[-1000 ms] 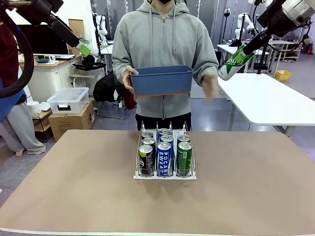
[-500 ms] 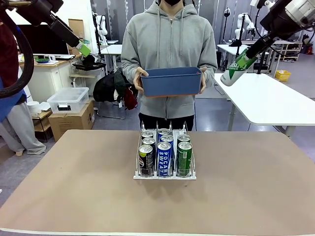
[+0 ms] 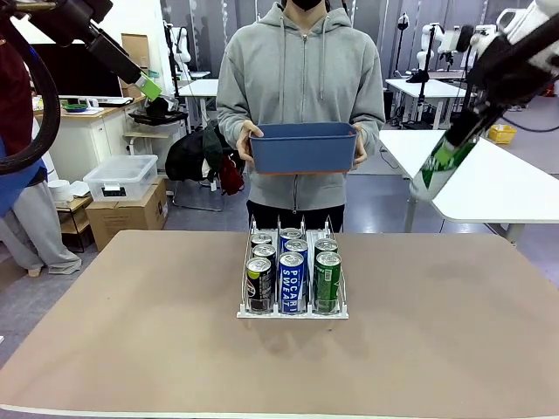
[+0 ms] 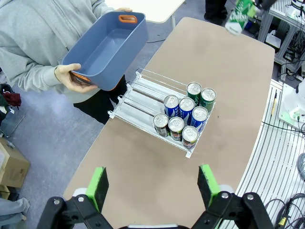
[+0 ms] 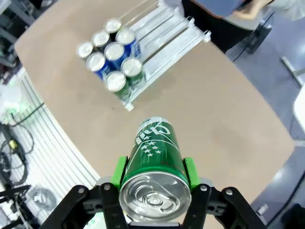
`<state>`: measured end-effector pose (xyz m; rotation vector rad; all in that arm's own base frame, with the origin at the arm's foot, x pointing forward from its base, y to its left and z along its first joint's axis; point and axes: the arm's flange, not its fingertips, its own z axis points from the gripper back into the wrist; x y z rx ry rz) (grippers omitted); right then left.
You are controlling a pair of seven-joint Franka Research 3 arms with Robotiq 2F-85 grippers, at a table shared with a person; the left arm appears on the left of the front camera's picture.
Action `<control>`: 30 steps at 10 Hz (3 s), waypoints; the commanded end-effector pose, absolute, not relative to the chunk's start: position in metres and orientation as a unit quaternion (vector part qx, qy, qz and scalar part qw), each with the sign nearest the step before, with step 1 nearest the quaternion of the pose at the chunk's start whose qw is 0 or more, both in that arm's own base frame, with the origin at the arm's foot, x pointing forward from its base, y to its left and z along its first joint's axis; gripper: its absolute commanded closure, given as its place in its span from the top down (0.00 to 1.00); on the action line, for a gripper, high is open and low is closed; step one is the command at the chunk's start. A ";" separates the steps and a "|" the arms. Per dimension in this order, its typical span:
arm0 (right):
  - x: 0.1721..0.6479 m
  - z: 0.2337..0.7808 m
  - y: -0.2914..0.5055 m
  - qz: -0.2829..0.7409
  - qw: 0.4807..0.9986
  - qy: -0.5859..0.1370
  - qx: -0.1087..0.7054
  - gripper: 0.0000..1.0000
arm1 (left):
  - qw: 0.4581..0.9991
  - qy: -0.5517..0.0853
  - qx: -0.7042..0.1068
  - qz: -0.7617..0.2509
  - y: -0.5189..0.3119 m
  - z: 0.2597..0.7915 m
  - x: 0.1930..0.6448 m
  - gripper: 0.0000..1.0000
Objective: Fill the beverage cans into the dispenser.
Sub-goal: Place the picked Sprite in the line of the Automatic Can Dispenser with the same cans.
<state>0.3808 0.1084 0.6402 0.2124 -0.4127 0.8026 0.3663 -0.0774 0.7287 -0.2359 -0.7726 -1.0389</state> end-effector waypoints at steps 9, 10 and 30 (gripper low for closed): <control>0.375 0.557 0.169 0.455 0.870 -0.156 0.107 0.58 | 0.792 -0.359 -0.110 -0.482 -0.076 0.728 0.367 1.00; 0.375 0.557 0.169 0.455 0.870 -0.156 0.107 0.58 | 0.792 -0.359 -0.110 -0.482 -0.076 0.728 0.367 1.00; 0.314 0.488 0.270 0.397 0.894 -0.204 0.052 0.58 | 0.792 -0.359 -0.110 -0.482 -0.076 0.728 0.367 1.00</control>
